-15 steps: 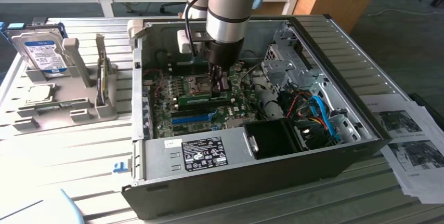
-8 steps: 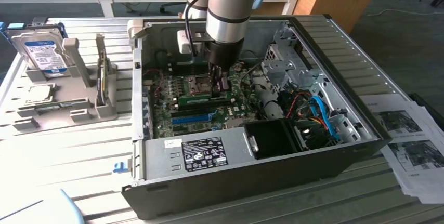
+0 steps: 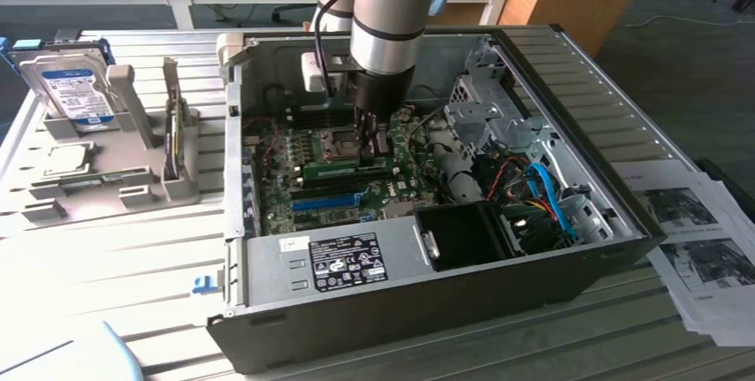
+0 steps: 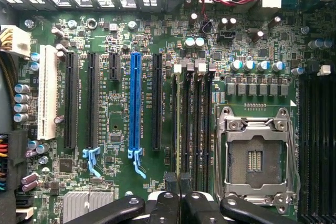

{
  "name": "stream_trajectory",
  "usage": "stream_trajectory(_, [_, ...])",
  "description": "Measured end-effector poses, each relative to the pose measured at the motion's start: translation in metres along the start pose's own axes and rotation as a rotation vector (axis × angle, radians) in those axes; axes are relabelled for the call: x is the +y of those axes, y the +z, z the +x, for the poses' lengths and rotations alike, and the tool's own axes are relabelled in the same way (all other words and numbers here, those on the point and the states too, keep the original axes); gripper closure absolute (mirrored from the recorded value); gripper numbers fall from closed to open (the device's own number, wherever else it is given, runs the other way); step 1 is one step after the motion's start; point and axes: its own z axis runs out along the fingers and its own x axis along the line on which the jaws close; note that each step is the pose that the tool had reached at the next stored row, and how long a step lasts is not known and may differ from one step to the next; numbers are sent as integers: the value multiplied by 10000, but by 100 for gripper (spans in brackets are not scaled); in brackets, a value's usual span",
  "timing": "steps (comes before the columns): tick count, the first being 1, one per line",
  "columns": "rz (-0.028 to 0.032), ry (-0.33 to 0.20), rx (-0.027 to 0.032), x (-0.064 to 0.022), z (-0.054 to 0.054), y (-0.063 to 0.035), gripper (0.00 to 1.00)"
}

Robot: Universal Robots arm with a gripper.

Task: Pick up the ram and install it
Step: 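Insert the ram into the slot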

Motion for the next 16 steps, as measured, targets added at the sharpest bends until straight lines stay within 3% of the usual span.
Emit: stream_trajectory(16, [-11, 1, 0, 0, 0, -5, 89])
